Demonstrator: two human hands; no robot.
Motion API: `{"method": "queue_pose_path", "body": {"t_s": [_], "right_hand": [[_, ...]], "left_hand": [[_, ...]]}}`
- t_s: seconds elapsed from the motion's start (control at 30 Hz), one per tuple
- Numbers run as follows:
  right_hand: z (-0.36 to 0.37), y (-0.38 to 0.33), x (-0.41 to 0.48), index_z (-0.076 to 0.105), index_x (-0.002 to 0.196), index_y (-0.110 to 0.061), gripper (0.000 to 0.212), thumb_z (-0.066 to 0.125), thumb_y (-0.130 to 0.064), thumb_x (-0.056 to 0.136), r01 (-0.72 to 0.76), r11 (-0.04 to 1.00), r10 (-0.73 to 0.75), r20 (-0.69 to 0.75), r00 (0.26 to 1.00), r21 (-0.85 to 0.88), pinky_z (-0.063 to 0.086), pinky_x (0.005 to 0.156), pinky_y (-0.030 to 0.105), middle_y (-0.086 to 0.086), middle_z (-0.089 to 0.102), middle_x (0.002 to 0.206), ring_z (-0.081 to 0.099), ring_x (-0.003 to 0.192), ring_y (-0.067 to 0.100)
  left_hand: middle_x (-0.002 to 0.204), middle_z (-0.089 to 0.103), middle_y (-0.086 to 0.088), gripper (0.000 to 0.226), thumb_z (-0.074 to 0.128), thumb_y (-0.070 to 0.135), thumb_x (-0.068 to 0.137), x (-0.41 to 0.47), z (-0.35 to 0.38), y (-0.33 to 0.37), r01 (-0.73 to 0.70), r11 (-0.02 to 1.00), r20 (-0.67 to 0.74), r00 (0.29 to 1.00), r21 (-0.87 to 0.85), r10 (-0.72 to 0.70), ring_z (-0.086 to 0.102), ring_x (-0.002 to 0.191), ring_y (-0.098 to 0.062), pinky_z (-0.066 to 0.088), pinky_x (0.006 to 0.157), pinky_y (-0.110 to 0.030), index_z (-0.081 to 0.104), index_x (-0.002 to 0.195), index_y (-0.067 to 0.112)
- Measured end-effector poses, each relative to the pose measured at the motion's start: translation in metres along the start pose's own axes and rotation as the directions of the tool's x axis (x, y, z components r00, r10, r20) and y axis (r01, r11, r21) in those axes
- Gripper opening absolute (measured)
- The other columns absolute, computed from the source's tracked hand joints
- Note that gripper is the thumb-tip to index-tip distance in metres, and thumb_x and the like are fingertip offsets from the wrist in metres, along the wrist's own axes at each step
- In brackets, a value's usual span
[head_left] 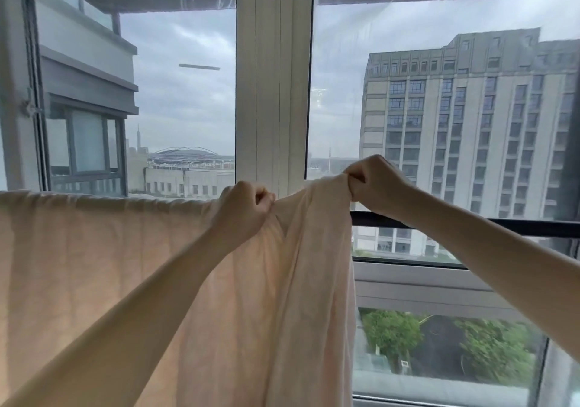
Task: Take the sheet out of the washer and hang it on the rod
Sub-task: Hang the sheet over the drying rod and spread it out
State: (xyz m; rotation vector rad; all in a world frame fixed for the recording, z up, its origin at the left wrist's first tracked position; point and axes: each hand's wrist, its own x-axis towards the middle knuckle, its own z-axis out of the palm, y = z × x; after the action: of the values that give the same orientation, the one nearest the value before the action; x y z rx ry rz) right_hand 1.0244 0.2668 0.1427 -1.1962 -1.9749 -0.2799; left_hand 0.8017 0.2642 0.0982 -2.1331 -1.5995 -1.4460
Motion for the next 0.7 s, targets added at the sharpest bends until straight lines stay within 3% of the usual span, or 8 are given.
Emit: {"method": "queue_pose_path", "body": {"t_s": [0.07, 0.2, 0.33, 0.47, 0.53, 0.6, 0.7], "right_hand": [[-0.012, 0.01, -0.004, 0.071, 0.073, 0.0, 0.027, 0.048, -0.001, 0.086, -0.046, 0.999, 0.046, -0.032, 0.998, -0.017, 0.053, 0.066, 0.039, 0.017, 0.068, 0.069, 0.061, 0.069, 0.032], [-0.046, 0.034, -0.018, 0.075, 0.085, -0.006, 0.028, 0.048, -0.004, 0.092, -0.128, 0.99, 0.123, -0.084, 0.989, -0.061, 0.045, 0.057, 0.024, 0.004, 0.068, 0.069, 0.058, 0.063, 0.016], [-0.071, 0.047, -0.034, 0.075, 0.089, -0.009, 0.027, 0.049, -0.006, 0.094, -0.173, 0.978, 0.161, -0.106, 0.981, -0.117, 0.032, 0.048, 0.01, -0.014, 0.054, 0.057, 0.05, 0.054, 0.002], [-0.091, 0.061, -0.045, 0.075, 0.09, -0.004, 0.024, 0.051, -0.007, 0.093, -0.218, 0.966, 0.195, -0.161, 0.967, -0.14, 0.031, 0.045, 0.006, -0.014, 0.052, 0.055, 0.048, 0.051, 0.003], [-0.101, 0.071, -0.05, 0.075, 0.088, -0.004, 0.024, 0.052, -0.007, 0.093, -0.236, 0.959, 0.205, -0.189, 0.96, -0.157, 0.031, 0.045, 0.01, -0.012, 0.053, 0.053, 0.049, 0.05, 0.004], [-0.109, 0.082, -0.055, 0.074, 0.083, -0.002, 0.025, 0.052, -0.007, 0.092, -0.266, 0.947, 0.225, -0.217, 0.95, -0.181, 0.032, 0.046, 0.015, 0.0, 0.059, 0.053, 0.049, 0.048, 0.009], [-0.123, 0.101, -0.063, 0.071, 0.074, 0.002, 0.027, 0.052, -0.006, 0.091, -0.359, 0.915, 0.308, -0.258, 0.916, -0.184, 0.029, 0.043, 0.017, 0.013, 0.058, 0.051, 0.045, 0.042, 0.016]], "left_hand": [[0.061, 0.059, -0.005, 0.031, 0.056, 0.025, 0.093, 0.002, 0.004, 0.008, 0.007, 0.999, -0.003, 1.0, 0.034, -0.006, 0.056, 0.071, -0.027, 0.047, 0.074, -0.035, 0.064, 0.068, 0.008], [0.063, 0.056, 0.002, 0.038, 0.056, 0.033, 0.093, 0.004, 0.006, 0.005, 0.075, 0.993, -0.019, 0.997, 0.093, -0.073, 0.06, 0.08, -0.028, 0.049, 0.081, -0.04, 0.052, 0.057, 0.021], [0.08, 0.071, -0.002, 0.032, 0.055, 0.034, 0.093, 0.003, 0.008, 0.015, 0.079, 0.993, -0.012, 0.997, 0.09, -0.078, 0.064, 0.087, -0.028, 0.051, 0.082, -0.041, 0.062, 0.066, 0.019], [0.076, 0.068, -0.001, 0.032, 0.054, 0.035, 0.093, 0.004, 0.013, 0.022, 0.097, 0.988, -0.018, 0.995, 0.121, -0.095, 0.063, 0.088, -0.026, 0.049, 0.087, -0.044, 0.059, 0.064, 0.023], [0.072, 0.064, -0.003, 0.033, 0.054, 0.033, 0.094, 0.004, 0.015, 0.025, 0.096, 0.989, -0.016, 0.995, 0.114, -0.094, 0.062, 0.086, -0.028, 0.046, 0.082, -0.037, 0.058, 0.063, 0.02], [0.079, 0.067, -0.008, 0.03, 0.053, 0.03, 0.095, 0.003, 0.016, 0.029, 0.097, 0.987, -0.015, 0.995, 0.129, -0.096, 0.062, 0.091, -0.03, 0.041, 0.074, -0.032, 0.064, 0.072, 0.016], [0.091, 0.07, -0.008, 0.027, 0.052, 0.031, 0.095, 0.004, 0.017, 0.03, 0.109, 0.981, -0.03, 0.994, 0.159, -0.105, 0.062, 0.095, -0.031, 0.046, 0.084, -0.041, 0.065, 0.077, 0.017]]}}
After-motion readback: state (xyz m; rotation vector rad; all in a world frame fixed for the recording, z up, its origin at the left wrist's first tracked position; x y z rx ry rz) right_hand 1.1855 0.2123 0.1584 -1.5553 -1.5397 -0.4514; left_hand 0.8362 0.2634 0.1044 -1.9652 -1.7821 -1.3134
